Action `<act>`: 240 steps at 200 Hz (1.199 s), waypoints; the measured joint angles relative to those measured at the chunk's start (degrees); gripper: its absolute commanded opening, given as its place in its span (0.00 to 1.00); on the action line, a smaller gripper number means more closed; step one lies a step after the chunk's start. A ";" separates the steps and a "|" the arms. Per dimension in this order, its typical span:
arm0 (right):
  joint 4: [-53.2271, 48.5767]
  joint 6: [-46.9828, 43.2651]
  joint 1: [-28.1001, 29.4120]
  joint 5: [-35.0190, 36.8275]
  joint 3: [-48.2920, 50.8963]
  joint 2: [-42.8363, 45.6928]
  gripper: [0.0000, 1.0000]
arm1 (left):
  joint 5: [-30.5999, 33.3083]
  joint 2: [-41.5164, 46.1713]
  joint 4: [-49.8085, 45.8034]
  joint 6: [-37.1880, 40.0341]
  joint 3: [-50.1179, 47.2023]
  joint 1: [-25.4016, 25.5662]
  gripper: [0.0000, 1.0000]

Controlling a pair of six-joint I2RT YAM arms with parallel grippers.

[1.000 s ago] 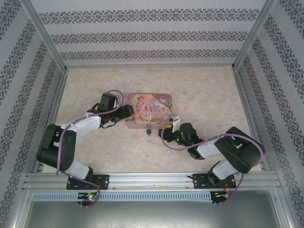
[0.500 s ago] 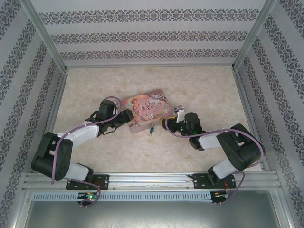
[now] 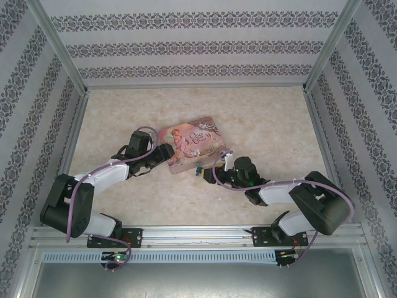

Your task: Unlock the padlock with the key

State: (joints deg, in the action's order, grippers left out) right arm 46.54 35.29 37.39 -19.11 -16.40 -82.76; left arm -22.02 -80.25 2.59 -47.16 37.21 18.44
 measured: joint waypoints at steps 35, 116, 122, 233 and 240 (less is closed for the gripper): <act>2.71 1.29 0.00 -0.46 -0.02 -7.06 0.55 | -0.02 -0.02 0.00 -0.09 0.00 0.00 0.68; 15.80 5.09 -0.02 -1.29 -2.67 -17.84 0.53 | -0.04 -0.04 -0.02 -0.72 0.02 0.00 0.67; 16.72 5.33 -0.04 -1.27 -2.67 -18.43 0.51 | -0.04 -0.04 -0.02 -0.72 0.00 0.00 0.67; 25.68 7.43 -0.15 -1.42 -4.96 -26.62 0.25 | -0.02 -0.04 -0.17 -0.74 0.04 0.00 0.67; 25.88 7.85 -0.15 -1.40 -4.96 -26.86 0.22 | -0.02 -0.04 -0.17 -0.74 0.04 0.00 0.67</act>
State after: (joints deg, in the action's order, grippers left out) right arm 72.42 43.13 37.23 -20.51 -21.37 -109.62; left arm -22.04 -80.29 2.42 -47.90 37.26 18.44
